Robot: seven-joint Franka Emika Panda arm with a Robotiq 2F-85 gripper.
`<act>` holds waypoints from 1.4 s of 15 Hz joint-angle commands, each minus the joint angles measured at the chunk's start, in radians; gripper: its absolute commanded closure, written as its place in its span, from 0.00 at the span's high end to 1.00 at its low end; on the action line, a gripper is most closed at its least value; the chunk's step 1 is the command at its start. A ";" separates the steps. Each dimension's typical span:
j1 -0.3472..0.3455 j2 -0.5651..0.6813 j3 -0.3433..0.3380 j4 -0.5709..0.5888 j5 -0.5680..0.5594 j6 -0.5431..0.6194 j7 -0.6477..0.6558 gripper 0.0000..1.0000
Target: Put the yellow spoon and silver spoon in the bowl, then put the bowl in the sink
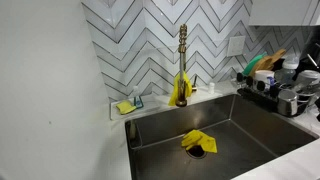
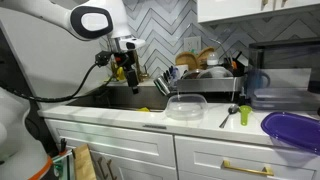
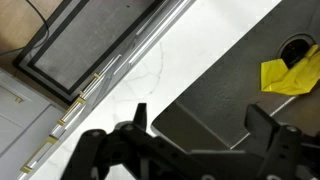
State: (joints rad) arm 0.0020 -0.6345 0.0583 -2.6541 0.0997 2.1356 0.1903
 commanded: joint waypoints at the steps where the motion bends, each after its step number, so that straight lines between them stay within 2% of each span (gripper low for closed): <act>1: -0.001 0.000 0.001 0.002 0.000 -0.003 -0.001 1.00; 15: -0.001 0.003 0.001 0.002 0.000 -0.003 -0.001 1.00; 16: -0.047 0.033 0.012 -0.008 -0.051 0.081 0.027 1.00; 17: -0.066 0.060 0.000 0.004 -0.064 0.088 0.037 1.00; 21: -0.122 0.166 -0.111 0.042 -0.056 0.242 -0.055 1.00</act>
State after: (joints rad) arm -0.0908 -0.5598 0.0154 -2.6504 0.0434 2.2976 0.1932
